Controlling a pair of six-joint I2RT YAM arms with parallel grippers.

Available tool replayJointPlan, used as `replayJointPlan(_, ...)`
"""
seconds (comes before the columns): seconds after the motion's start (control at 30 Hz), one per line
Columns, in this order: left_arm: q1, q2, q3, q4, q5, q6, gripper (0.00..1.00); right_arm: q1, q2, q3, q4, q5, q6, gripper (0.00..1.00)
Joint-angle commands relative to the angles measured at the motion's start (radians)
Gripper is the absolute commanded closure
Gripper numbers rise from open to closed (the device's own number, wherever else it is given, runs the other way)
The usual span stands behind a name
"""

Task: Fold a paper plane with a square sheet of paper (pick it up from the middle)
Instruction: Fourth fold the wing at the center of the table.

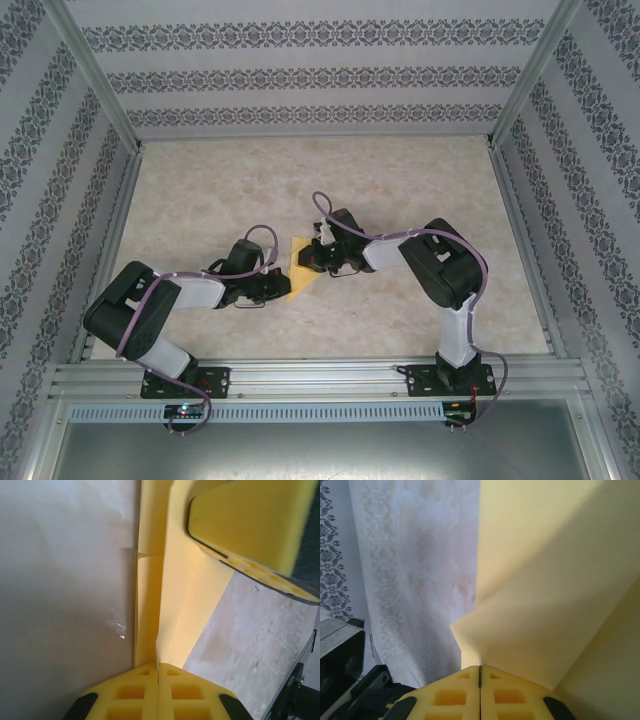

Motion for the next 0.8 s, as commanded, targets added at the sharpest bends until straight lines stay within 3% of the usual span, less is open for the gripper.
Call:
replayJointPlan(0.0,0.015,-0.001,-0.043,-0.096,0.005,0.031,1.00,0.019,-0.033,0.014,-0.015,0.004,-0.014,0.93)
replayJointPlan(0.63,0.018,0.013,-0.064,-0.055,0.009,-0.043,1.00,0.004,0.070,0.024,-0.013,0.006,0.012,0.94)
replayJointPlan(0.7,0.018,0.003,-0.055,-0.077,0.015,-0.037,0.97,0.005,0.064,0.015,-0.025,0.022,0.011,0.95)
replayJointPlan(0.77,0.018,-0.017,-0.044,-0.105,0.027,-0.026,0.88,0.004,0.061,0.012,-0.038,0.027,0.003,0.95)
